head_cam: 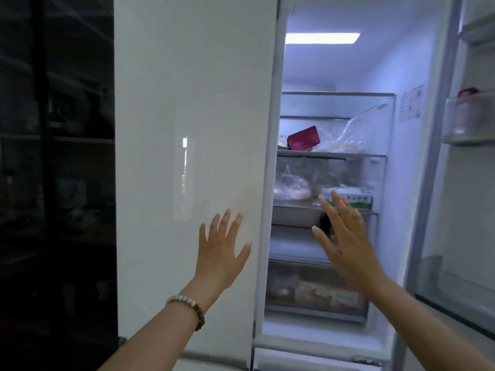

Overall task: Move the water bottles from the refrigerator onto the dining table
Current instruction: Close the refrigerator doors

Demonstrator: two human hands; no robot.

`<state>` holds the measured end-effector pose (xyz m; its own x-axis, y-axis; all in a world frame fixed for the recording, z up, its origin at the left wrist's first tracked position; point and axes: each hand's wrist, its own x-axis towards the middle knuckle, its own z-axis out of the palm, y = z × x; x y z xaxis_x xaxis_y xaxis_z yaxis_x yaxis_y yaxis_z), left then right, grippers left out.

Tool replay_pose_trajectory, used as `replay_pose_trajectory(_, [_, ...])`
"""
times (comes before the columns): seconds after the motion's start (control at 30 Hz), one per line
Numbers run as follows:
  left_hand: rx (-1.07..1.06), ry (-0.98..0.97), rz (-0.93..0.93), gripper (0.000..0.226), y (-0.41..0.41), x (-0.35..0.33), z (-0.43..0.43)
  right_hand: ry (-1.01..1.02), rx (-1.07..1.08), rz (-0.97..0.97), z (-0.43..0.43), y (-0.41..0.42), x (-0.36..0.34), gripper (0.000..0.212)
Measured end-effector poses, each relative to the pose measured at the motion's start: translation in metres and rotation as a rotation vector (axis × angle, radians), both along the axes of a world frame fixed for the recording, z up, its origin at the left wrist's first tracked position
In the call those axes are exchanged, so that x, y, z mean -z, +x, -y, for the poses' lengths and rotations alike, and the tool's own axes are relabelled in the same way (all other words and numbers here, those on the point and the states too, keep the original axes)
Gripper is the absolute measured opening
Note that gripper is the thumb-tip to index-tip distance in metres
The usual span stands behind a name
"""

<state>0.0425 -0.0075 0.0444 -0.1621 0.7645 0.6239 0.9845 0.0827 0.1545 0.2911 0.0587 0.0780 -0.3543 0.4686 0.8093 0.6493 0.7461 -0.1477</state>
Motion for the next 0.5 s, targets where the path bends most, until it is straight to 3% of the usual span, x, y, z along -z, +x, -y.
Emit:
replay_pose_trajectory(0.27, [0.163, 0.029, 0.027, 0.067, 0.141, 0.002, 0.098, -0.102, 0.039, -0.053, 0.149, 0.148, -0.002, 0.074])
replay_pose_trajectory(0.5, [0.366, 0.113, 0.032, 0.073, 0.274, -0.033, 0.125, 0.031, 0.157, -0.091, 0.207, 0.264, -0.036, 0.074])
